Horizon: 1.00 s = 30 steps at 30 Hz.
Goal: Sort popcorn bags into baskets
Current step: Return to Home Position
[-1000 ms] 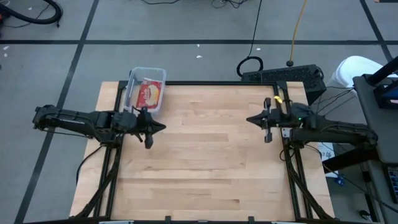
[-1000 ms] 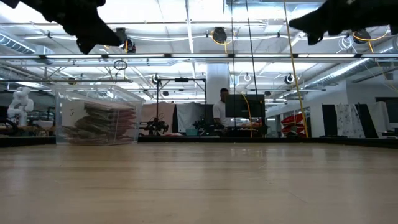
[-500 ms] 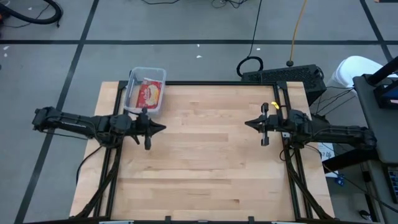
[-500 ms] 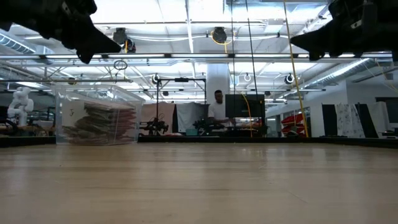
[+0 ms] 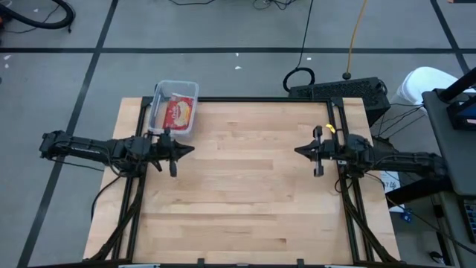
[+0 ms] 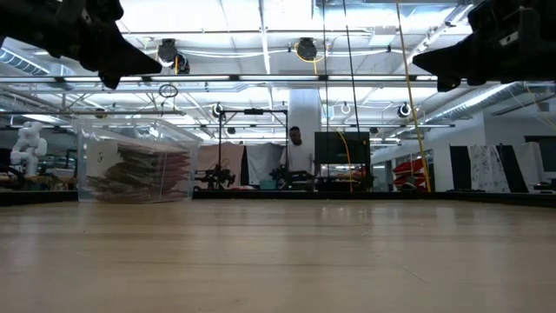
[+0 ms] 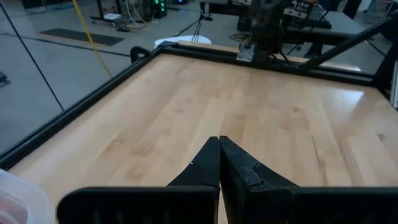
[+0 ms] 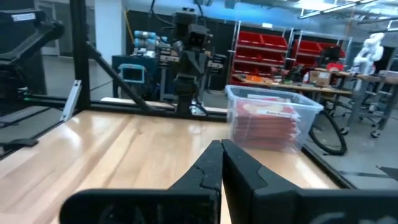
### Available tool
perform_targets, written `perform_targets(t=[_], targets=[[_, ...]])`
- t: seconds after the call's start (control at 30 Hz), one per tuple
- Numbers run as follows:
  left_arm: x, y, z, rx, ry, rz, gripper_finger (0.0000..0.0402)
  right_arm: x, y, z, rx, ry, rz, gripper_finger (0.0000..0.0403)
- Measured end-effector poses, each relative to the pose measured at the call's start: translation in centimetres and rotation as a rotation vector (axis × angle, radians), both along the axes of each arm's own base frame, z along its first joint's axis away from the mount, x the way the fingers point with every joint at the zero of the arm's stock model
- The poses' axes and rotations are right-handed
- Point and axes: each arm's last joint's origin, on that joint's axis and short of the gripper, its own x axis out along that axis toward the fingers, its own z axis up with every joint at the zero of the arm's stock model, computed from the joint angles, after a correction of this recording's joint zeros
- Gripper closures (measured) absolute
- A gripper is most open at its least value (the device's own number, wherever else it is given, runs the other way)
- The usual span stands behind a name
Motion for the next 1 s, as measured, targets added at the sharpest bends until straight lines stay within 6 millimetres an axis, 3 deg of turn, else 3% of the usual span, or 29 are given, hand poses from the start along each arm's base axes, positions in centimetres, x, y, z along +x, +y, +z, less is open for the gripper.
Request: perform_targets(t=[0.47, 1.0], targets=[[0.0, 0.0, -0.2, -0.008, 0.018, 0.003, 0.0400, -0.5, 1.1, -1.3, -0.002, 0.035, 0.020, 0.0403], [-0.4, 0.0, 0.1, 0.003, -0.003, 0.000, 0.0401, -1.8, 1.1, -1.4, 0.009, 0.002, -0.021, 0.0403]])
